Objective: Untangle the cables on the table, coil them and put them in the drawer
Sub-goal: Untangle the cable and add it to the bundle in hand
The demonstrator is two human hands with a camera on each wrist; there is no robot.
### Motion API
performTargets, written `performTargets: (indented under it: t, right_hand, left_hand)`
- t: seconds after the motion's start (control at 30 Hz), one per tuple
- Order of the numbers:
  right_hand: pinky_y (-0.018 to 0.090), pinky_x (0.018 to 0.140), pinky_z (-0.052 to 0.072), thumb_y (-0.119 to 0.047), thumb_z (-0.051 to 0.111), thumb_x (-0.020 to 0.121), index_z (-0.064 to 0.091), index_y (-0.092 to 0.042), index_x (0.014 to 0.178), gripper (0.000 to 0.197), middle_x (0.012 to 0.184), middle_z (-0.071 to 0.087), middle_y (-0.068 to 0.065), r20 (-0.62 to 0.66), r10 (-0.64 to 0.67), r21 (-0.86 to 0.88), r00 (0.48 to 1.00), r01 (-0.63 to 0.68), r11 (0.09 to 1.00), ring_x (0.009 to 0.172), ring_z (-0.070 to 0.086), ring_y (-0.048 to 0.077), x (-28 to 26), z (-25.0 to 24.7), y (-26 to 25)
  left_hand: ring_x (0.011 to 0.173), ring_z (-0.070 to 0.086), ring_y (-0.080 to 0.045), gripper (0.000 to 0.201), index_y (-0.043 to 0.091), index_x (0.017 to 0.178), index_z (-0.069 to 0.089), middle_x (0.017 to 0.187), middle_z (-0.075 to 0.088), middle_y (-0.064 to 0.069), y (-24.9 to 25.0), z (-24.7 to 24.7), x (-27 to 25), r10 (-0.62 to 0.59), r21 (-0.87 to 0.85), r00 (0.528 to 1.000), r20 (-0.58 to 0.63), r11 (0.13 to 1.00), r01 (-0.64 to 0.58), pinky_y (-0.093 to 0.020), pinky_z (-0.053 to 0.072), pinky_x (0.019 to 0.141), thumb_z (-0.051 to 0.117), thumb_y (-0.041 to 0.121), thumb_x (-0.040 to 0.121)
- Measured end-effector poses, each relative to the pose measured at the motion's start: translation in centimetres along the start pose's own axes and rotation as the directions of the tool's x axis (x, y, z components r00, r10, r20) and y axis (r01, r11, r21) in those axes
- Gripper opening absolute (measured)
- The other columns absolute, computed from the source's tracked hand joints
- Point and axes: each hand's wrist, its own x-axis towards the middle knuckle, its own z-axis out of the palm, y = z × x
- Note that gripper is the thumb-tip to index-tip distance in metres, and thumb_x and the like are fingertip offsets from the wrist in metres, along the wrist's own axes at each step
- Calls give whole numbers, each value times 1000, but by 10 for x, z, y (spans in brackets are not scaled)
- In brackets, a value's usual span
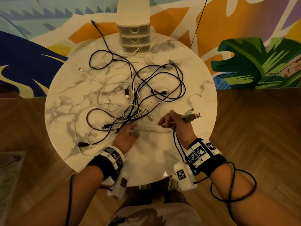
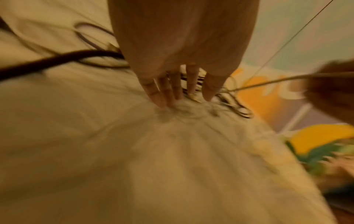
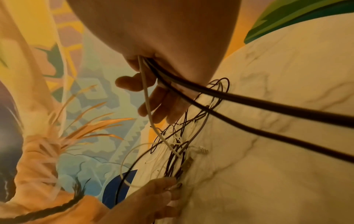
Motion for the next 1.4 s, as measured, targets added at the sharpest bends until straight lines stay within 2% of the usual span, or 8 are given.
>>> performTargets:
  t: [0.2,0.33,0.5,0.63,0.83,0.97,1.2,1.4]
  right_hand:
    - [43,75,52,-20,30,102,49,-6,48,59,73,67,20,-38,-5,114,999,9,993,82,62,40,-4,-10,-11]
    - [41,72,53,-21,28,102,52,-12,42,65,71,68,19,-82,-55,159,995,67,985,80,62,41,1,-15,-18]
    - [44,91,45,-24,27,102,46,-10,43,63,62,67,16,-48,-71,78,996,74,994,81,65,36,-3,-6,-18]
    - [33,68,47,-41,30,99,39,-11,35,72,40,43,10,23,-51,59,998,50,997,48,44,27,-4,6,-27]
    - [23,46,26,-40,21,102,26,-11,34,74,33,23,-1,-46,-124,287,991,132,949,37,21,16,-1,-8,-64]
    - [22,46,27,-40,19,102,29,-13,35,73,34,23,-2,-197,-207,322,958,262,910,37,21,15,-1,-23,-75]
    - [24,47,22,-41,28,97,35,-24,35,64,38,28,-7,-59,-183,-96,981,177,979,41,22,12,-2,-16,-54]
    - [23,60,35,-60,26,93,67,-6,60,75,49,53,-4,109,173,-492,979,-99,865,47,49,7,5,12,-20]
  left_hand:
    - [122,49,-26,49,10,129,53,133,53,-13,15,-75,73,120,130,985,-126,986,-104,-31,36,105,66,21,83]
    - [103,58,-34,29,7,114,61,109,62,-18,42,-77,84,113,289,960,-255,957,-36,-37,45,86,61,13,85]
    - [73,57,-19,37,20,119,54,87,61,-1,60,-12,12,497,428,861,-105,804,-412,-30,46,64,63,24,83]
    - [72,54,-11,28,22,114,56,85,60,4,53,22,8,342,281,926,162,883,-375,-23,40,68,61,27,87]
    - [106,54,-20,28,4,117,61,117,61,-14,28,-25,45,164,237,986,-14,959,-156,-31,40,99,48,19,97]
    - [105,60,-26,26,15,112,61,113,65,-10,28,-36,58,194,267,972,-135,951,-153,-34,45,94,46,31,97]
    - [105,57,-37,45,6,125,52,115,61,-21,85,-46,52,273,414,924,-268,899,-146,-41,44,89,27,35,102]
    - [92,58,-26,27,15,100,61,97,65,-6,90,-25,27,423,480,895,-144,821,-310,-35,44,77,41,33,98]
